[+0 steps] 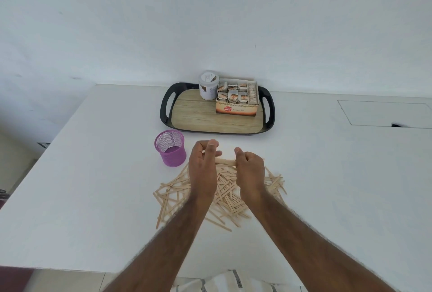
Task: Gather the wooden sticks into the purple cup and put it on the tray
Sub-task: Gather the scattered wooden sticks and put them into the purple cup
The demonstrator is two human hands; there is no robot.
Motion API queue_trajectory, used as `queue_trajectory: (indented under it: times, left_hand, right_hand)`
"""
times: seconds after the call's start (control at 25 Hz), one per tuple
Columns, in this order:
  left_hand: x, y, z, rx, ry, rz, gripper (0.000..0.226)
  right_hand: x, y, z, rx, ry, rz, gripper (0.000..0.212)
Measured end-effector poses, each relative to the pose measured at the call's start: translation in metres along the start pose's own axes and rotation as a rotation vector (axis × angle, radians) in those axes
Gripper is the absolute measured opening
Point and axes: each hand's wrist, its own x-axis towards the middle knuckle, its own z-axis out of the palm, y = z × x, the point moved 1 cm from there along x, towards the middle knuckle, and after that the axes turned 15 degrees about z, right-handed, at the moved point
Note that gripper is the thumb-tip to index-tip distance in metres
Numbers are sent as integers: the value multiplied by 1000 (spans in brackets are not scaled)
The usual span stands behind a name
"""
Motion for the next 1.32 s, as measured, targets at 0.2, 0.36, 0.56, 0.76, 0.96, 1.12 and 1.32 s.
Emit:
queue_trajectory:
  times: [0.2, 0.36, 0.56, 0.76, 0.96, 1.12, 1.32]
  left_hand:
    - [-11, -7, -3, 304, -50, 35, 52]
    - [-9, -1, -6, 314, -80, 83, 56]
    - [-13, -7, -13, 340, -68, 202, 53]
    - [-11, -11, -15, 413, -169, 15, 49]
    - [-7, -4, -17, 173, -309, -378, 46]
    - [-5, -6, -10, 162, -346, -339, 38]
    - [21, 2, -36, 491, -315, -96, 38]
  right_hand:
    - [-16, -6, 6, -114, 27, -180, 48]
    - [-14, -2, 3, -74, -13, -65, 40]
    - [-10, -10, -9, -258, -244, 443, 31]
    - [0, -10, -12, -58, -198, 273, 32]
    - [2, -2, -16, -182, 14, -31, 32]
    - [1, -9, -15, -196, 77, -196, 30]
    - [24, 4, -39, -431, 133, -382, 46]
